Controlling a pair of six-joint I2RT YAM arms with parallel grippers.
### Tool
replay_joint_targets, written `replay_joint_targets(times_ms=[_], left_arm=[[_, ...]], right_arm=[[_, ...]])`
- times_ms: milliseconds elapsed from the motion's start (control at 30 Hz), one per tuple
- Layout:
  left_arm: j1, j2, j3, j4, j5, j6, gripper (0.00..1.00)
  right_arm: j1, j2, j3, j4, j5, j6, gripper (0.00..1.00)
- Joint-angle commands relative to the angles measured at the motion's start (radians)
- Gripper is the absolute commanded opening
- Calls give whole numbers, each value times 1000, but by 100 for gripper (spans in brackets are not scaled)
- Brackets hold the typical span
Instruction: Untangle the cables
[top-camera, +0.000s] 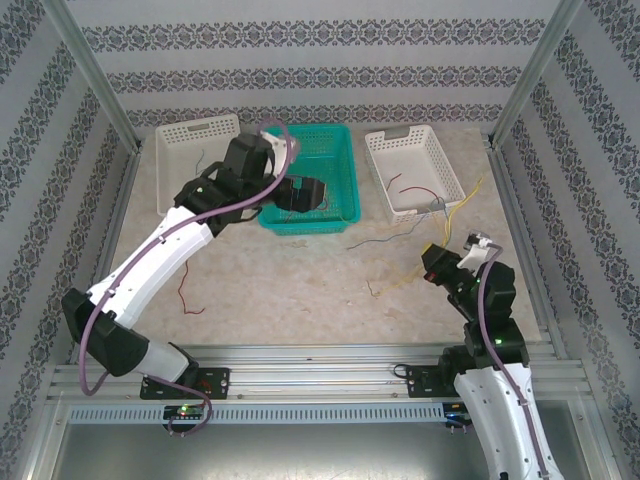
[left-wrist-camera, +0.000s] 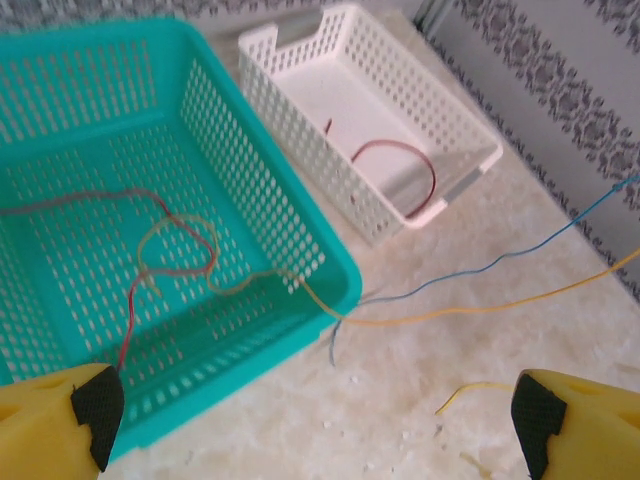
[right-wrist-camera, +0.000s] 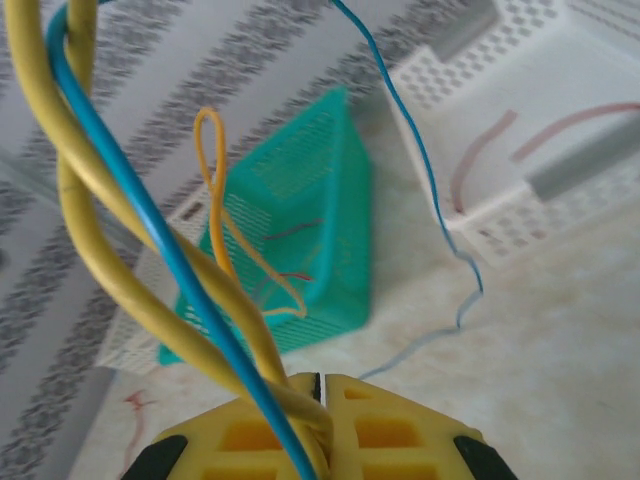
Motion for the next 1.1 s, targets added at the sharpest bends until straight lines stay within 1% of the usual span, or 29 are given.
replay_joint_targets(times_ms=[0, 200, 400, 667, 833, 933, 1067], left_arm=[[-12, -56, -78, 72, 31, -48, 100], [-12, -120, -172, 84, 17, -48, 100], [-12, -168, -225, 113, 14, -48, 100], [-12, -178, -295, 256, 137, -105, 100], [-12, -203, -362, 408, 247, -197, 100], [-12, -235, -426, 526, 307, -285, 100], [-12, -280, -522, 705, 356, -418, 100]], right_arm=[[13, 19, 62, 106, -124, -1, 0], [54, 47, 121, 161, -174, 26, 0], [109, 112, 267, 196, -254, 60, 0], [209, 214, 466, 217, -335, 83, 0], [281, 266, 474, 228, -359, 81, 0], [328, 280, 437, 251, -354, 77, 0], [386, 299, 392, 296, -356, 65, 0]])
